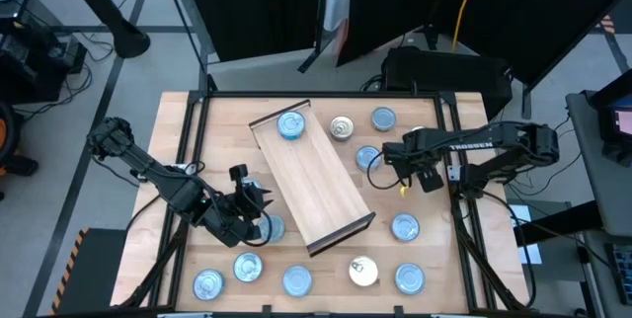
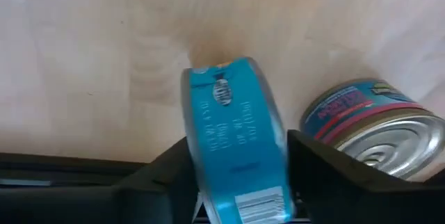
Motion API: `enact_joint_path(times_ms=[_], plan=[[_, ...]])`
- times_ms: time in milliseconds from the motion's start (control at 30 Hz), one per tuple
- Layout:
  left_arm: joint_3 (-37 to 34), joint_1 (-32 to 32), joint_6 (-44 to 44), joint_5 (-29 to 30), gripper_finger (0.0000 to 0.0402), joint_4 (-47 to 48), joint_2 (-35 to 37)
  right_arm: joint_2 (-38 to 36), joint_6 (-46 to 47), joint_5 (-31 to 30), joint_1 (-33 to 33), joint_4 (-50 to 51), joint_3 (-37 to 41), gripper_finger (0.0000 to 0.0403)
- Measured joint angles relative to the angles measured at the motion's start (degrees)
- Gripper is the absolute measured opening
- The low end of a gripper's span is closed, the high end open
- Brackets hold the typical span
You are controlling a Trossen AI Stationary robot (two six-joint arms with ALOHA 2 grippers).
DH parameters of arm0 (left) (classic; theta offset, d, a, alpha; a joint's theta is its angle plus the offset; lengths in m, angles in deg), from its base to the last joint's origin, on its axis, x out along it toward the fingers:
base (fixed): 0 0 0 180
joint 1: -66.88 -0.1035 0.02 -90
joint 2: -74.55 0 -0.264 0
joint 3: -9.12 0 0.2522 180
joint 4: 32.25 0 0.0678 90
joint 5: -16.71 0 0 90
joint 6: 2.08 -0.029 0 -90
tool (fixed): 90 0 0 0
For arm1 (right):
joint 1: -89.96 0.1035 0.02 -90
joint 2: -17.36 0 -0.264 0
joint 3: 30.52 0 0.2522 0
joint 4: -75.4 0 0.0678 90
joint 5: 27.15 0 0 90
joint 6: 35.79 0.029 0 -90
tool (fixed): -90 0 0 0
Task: Stack canned seafood by type on shelf
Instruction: Stack the yellow-blue tuna can on top of the yellow-blue tuna can on the shelf
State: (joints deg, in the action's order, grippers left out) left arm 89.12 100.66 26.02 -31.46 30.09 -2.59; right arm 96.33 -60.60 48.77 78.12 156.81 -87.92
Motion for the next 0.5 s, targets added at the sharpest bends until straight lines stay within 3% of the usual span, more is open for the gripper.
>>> enact_joint_path(times_ms=[167, 400, 500], plan=[[0.0, 0.0, 0.0, 0.0, 0.0102, -0.02, 0.0, 0.29, 3.77, 4.67, 0.27, 0.02, -0.02, 0.0123], [0.02, 0.0, 0.0, 0.0, 0.0102, -0.09, 0.0, -1.28, 10.71, 13.15, 2.29, 2.93, -2.25, 0.012], [0.02, 0.0, 0.02, 0.0, 0.0102, -0.11, 0.0, -2.1, 12.06, 13.44, 3.2, 3.27, -5.27, 0.0133]])
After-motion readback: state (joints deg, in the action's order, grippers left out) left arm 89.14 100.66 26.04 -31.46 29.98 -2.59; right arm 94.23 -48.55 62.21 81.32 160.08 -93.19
